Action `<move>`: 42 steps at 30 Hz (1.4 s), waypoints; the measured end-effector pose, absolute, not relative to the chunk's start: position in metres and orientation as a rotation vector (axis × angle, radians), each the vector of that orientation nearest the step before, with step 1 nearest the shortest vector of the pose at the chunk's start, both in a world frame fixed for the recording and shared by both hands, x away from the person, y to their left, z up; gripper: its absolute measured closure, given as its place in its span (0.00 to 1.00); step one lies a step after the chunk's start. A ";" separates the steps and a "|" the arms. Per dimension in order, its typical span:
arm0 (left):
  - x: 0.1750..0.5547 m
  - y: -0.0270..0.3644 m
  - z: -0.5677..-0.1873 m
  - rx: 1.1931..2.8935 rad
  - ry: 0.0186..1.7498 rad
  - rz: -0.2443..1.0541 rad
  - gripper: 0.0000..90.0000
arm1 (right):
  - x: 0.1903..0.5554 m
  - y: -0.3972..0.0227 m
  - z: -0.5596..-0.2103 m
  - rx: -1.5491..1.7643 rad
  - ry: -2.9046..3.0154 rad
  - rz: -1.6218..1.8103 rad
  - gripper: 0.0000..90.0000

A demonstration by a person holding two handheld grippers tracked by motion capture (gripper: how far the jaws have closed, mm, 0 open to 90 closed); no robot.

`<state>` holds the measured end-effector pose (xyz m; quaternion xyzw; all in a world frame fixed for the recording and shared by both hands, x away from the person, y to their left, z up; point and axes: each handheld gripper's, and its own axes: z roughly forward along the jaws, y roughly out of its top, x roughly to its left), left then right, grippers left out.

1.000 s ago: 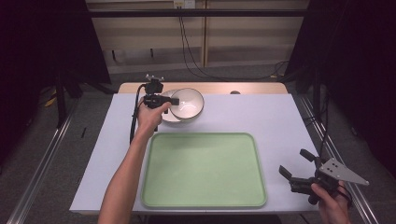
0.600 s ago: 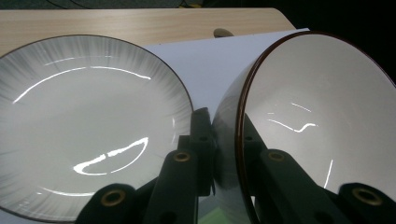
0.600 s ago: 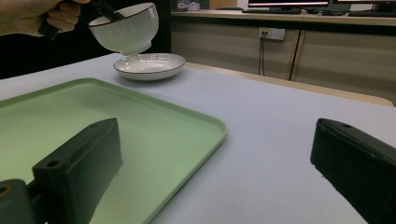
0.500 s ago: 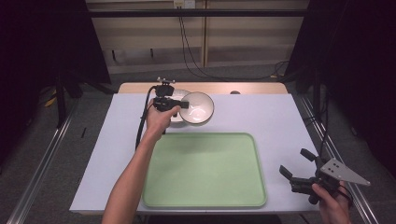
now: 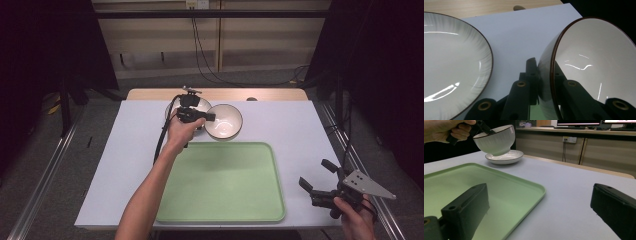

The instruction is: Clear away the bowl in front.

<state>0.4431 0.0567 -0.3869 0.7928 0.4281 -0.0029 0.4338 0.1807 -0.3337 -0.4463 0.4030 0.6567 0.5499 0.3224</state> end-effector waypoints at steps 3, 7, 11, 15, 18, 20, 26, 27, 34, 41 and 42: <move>0.441 0.050 -0.387 1.987 1.047 -0.028 0.91 | 0.180 -0.333 -0.446 1.064 1.726 1.442 0.02; 0.439 0.040 -0.388 2.001 1.030 -0.040 0.91 | 0.180 -0.333 -0.446 1.061 1.724 1.443 0.02; 0.437 0.029 -0.390 2.000 1.027 -0.048 0.91 | 0.180 -0.333 -0.446 1.065 1.723 1.445 0.02; 0.436 0.018 -0.391 2.012 1.013 -0.056 0.91 | 0.181 -0.333 -0.446 1.065 1.724 1.435 0.02; 0.435 0.009 -0.391 2.015 0.999 -0.074 0.91 | 0.180 -0.333 -0.446 1.064 1.724 1.440 0.01; 0.434 0.003 -0.392 2.026 0.988 -0.085 0.91 | 0.180 -0.333 -0.446 1.066 1.721 1.445 0.01; 0.430 -0.014 -0.397 2.047 0.982 -0.104 0.91 | 0.179 -0.334 -0.446 1.062 1.720 1.443 0.01; 0.429 -0.016 -0.398 2.057 0.978 -0.107 0.91 | 0.179 -0.334 -0.446 1.061 1.720 1.443 0.01; 0.426 -0.033 -0.408 2.109 0.949 -0.129 0.91 | 0.179 -0.334 -0.445 1.055 1.725 1.447 0.01; 0.424 -0.045 -0.417 2.127 0.942 -0.153 0.91 | 0.179 -0.334 -0.446 1.061 1.719 1.447 0.01; 0.423 -0.047 -0.418 2.130 0.944 -0.155 0.91 | 0.179 -0.334 -0.446 1.061 1.719 1.447 0.01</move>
